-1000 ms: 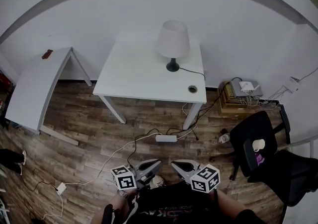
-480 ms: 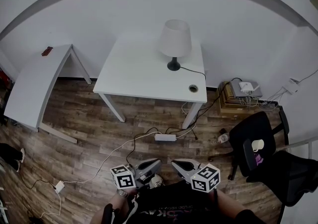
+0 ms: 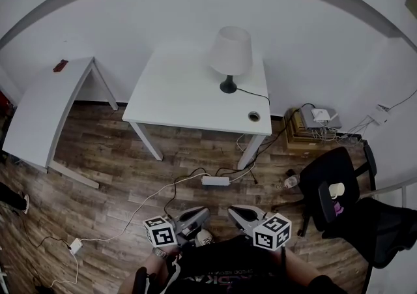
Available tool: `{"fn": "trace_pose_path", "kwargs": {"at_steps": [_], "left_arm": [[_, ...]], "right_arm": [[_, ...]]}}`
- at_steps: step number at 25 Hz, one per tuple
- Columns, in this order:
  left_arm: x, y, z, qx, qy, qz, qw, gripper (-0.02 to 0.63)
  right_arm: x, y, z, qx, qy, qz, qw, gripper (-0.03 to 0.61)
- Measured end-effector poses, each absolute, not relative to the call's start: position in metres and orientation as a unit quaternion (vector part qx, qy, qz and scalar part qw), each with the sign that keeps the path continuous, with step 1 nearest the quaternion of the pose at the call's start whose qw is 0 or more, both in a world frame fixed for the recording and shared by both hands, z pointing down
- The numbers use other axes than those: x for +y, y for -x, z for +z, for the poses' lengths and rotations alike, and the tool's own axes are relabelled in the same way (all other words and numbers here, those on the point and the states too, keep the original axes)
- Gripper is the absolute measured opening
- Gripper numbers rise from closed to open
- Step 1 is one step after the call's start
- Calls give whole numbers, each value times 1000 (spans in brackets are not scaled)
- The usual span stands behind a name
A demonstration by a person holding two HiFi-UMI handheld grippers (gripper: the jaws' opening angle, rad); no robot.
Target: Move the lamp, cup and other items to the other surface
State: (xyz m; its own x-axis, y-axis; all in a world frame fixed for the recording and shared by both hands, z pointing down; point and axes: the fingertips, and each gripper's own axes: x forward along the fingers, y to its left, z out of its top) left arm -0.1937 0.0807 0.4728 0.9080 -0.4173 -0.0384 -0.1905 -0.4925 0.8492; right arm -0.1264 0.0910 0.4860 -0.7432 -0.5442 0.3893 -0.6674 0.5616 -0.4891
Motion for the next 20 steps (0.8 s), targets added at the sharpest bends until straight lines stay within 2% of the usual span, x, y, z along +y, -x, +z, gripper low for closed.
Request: {"fn": "trace_pose_path", "kwargs": {"at_steps": [20], "left_arm": [[50, 231, 480, -234, -830, -149, 484, -3]], "right_arm": [[7, 98, 479, -859, -398, 317, 64, 81]]}}
